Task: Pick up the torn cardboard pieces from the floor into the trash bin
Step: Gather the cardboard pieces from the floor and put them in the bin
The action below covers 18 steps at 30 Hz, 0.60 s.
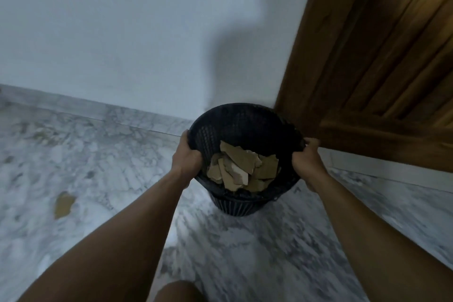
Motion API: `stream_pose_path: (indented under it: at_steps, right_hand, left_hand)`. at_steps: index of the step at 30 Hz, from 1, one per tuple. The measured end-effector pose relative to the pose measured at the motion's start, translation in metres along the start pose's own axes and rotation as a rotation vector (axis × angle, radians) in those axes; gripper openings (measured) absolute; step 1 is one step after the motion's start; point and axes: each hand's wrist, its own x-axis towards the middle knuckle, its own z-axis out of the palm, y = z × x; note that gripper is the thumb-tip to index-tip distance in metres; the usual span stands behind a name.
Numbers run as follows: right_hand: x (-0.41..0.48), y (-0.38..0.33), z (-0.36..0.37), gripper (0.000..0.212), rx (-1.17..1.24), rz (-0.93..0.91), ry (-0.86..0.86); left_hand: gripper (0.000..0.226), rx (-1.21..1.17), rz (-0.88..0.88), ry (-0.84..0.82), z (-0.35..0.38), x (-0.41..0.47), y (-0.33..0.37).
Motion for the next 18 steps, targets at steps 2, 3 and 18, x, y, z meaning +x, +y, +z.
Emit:
stream_pose_path:
  at_steps: [2, 3, 18]
  right_hand:
    - [0.005, -0.024, 0.027, 0.043, -0.027, -0.020, -0.005]
    - [0.008, -0.037, 0.043, 0.044, -0.018, -0.039, -0.006]
    - [-0.022, -0.226, 0.433, 0.064, 0.154, -0.202, -0.460]
  left_hand:
    - [0.072, -0.008, 0.000, 0.050, -0.033, 0.005, 0.001]
    - [0.070, -0.016, 0.002, 0.077, -0.051, 0.006, 0.001]
    - [0.068, -0.131, -0.164, 0.592, -0.391, 0.066, -0.090]
